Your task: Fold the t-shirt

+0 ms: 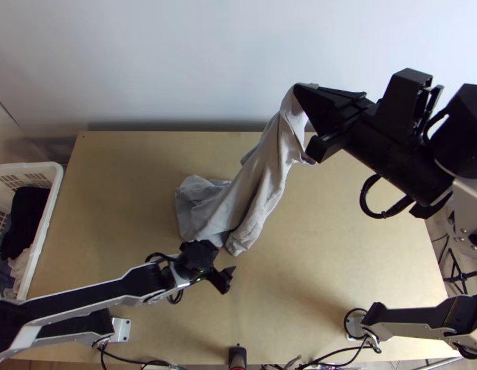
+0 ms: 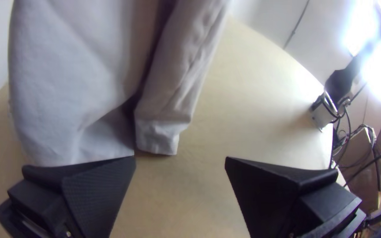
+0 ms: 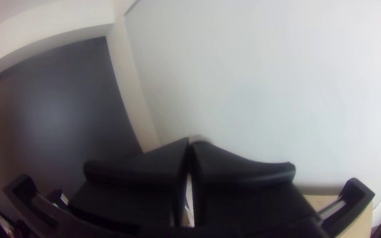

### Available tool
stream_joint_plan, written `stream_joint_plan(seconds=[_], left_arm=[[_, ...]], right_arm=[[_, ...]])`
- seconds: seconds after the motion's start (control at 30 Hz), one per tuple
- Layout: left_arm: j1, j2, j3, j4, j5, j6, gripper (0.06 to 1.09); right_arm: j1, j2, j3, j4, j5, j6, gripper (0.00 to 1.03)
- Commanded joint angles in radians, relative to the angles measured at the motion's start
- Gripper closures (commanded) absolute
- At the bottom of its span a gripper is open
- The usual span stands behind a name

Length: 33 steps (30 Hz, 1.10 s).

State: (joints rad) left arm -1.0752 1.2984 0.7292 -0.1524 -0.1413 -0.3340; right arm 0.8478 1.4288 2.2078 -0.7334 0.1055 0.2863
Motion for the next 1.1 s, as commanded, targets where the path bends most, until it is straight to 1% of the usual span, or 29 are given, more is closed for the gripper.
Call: stream_joint_plan(seconds=[0.0,0.2,0.43,0.57,0.67,0.7,0.73,0.77,0.8,0.83,0.93,1.0,1.07], left_arm=[[0.006,0.121,0.012,0.077,-0.07,-0.027,0.1],[0.003,0.217,0.029,0.105,-0.13,-0.008,0.1],[0.011,0.266,0.078,0.105,-0.141,-0.02,0.1],[0.011,0.289,0.09,0.142,-0.141,-0.01,0.1],[0.017,0.32,0.108,0.142,-0.141,0.0,0.11],[0.017,0.322,0.11,0.134,-0.139,0.007,0.15],[0.015,0.323,0.11,0.131,-0.141,0.007,0.34],[0.014,0.325,0.11,0.129,-0.139,0.007,0.61],[0.014,0.326,0.108,0.131,-0.139,0.003,0.91],[0.015,0.334,0.108,0.132,-0.141,0.004,1.05],[0.014,0.352,0.111,0.102,-0.135,0.049,1.04],[0.015,0.349,0.113,0.056,-0.124,0.055,1.05],[0.014,0.311,0.09,0.06,-0.118,0.056,1.05]], right_arm=[[0.0,-0.001,0.009,0.002,0.0,-0.006,1.0],[0.0,-0.001,0.026,0.002,0.003,-0.015,1.0],[0.0,-0.002,0.029,-0.001,0.008,-0.016,1.0],[0.0,-0.002,0.032,-0.001,0.008,-0.016,1.0],[0.0,-0.002,0.033,-0.001,0.01,-0.016,1.0],[0.0,-0.002,0.035,-0.001,0.01,-0.018,1.0],[-0.001,-0.002,0.036,-0.003,0.013,-0.019,1.0],[-0.001,-0.004,0.038,-0.004,0.013,-0.021,1.0],[0.0,-0.005,0.041,-0.006,0.014,-0.024,1.0],[0.0,-0.007,0.043,-0.006,0.014,-0.027,1.0],[0.0,-0.01,0.046,-0.006,0.017,-0.03,1.0],[0.0,-0.01,0.047,-0.006,0.019,-0.033,1.0],[-0.001,-0.011,0.047,-0.006,0.02,-0.036,1.0]])
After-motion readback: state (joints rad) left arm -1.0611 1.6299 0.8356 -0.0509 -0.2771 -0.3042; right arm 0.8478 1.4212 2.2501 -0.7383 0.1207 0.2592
